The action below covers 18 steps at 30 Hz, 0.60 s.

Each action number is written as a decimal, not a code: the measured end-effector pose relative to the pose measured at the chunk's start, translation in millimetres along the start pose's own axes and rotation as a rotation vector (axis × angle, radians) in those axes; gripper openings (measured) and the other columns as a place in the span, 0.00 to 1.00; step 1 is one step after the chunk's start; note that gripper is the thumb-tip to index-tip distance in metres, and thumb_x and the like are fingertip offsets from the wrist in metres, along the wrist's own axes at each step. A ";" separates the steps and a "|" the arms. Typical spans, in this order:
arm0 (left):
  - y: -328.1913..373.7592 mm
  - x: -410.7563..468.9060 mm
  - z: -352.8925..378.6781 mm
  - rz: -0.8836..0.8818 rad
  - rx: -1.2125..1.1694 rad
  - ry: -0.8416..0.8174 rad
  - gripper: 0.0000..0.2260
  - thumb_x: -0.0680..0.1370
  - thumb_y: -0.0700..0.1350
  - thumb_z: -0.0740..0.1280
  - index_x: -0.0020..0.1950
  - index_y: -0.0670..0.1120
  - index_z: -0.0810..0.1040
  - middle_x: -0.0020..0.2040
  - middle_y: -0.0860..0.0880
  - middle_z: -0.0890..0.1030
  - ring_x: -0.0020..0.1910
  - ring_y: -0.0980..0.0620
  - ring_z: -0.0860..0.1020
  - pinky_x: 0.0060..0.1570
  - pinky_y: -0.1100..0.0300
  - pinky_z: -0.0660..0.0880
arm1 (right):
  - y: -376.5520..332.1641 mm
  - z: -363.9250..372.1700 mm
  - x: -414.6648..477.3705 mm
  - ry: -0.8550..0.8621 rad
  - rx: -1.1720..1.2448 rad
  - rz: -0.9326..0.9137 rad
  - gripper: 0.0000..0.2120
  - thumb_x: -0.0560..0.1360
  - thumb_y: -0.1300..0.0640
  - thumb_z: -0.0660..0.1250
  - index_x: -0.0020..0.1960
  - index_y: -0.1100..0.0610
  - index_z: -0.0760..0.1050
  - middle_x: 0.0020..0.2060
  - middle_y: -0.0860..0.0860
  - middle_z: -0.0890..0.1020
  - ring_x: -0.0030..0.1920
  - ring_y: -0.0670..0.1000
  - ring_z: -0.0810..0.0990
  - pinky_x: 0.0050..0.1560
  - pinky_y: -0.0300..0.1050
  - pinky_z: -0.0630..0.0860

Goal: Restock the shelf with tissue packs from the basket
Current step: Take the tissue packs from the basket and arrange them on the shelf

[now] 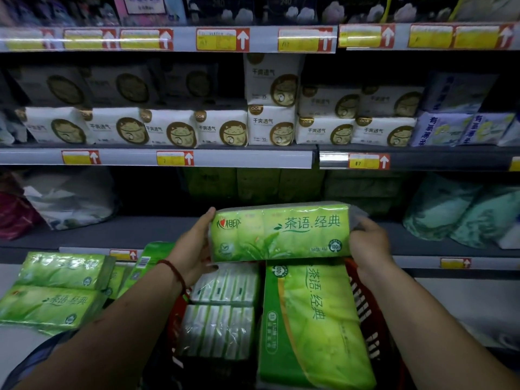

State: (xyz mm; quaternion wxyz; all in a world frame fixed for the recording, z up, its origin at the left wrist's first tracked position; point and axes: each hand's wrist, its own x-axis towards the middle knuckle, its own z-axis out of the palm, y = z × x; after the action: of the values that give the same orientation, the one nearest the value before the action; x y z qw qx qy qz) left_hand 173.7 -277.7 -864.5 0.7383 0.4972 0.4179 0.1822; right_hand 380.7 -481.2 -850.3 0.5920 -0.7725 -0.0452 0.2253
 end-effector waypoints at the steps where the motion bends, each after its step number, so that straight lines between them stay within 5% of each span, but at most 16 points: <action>1: -0.1 2.6 -3.1 0.007 -0.013 0.004 0.30 0.76 0.70 0.64 0.65 0.50 0.83 0.57 0.44 0.87 0.58 0.41 0.85 0.68 0.38 0.72 | -3.6 -1.7 -1.7 -0.019 -0.033 -0.011 0.19 0.80 0.70 0.59 0.49 0.51 0.83 0.43 0.53 0.87 0.43 0.55 0.85 0.39 0.47 0.81; 5: -2.4 6.5 -2.1 0.031 -0.032 0.038 0.29 0.75 0.69 0.67 0.63 0.47 0.84 0.56 0.41 0.87 0.55 0.40 0.86 0.63 0.41 0.78 | -19.0 -11.9 -0.9 -0.037 -0.047 0.020 0.10 0.79 0.61 0.61 0.45 0.58 0.80 0.45 0.57 0.85 0.47 0.59 0.84 0.51 0.57 0.81; 9: -5.3 9.9 2.5 0.059 -0.075 0.097 0.15 0.79 0.57 0.70 0.46 0.45 0.82 0.28 0.48 0.83 0.27 0.51 0.83 0.54 0.44 0.80 | -22.4 -14.6 -6.2 -0.083 -0.006 0.049 0.22 0.76 0.35 0.66 0.50 0.55 0.80 0.46 0.54 0.85 0.49 0.56 0.83 0.58 0.58 0.80; 13: 3.0 6.6 12.6 0.079 -0.077 0.077 0.12 0.79 0.51 0.71 0.54 0.43 0.82 0.34 0.46 0.85 0.30 0.49 0.84 0.45 0.45 0.82 | -18.6 -13.0 -9.2 -0.017 -0.022 -0.047 0.17 0.75 0.44 0.74 0.41 0.58 0.83 0.41 0.56 0.87 0.46 0.59 0.86 0.56 0.65 0.81; 18: 21.1 6.1 35.3 0.098 -0.011 0.072 0.08 0.81 0.47 0.68 0.47 0.43 0.78 0.27 0.48 0.80 0.24 0.51 0.79 0.41 0.50 0.81 | -26.6 -26.8 6.7 0.005 0.010 -0.046 0.12 0.74 0.47 0.73 0.40 0.56 0.83 0.41 0.56 0.88 0.46 0.60 0.86 0.53 0.70 0.81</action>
State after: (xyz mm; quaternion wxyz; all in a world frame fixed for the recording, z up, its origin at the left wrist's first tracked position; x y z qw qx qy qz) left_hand 208.5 -284.9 -843.0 0.7156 0.5061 0.4184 0.2383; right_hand 402.7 -495.1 -822.1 0.6009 -0.7690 -0.0604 0.2097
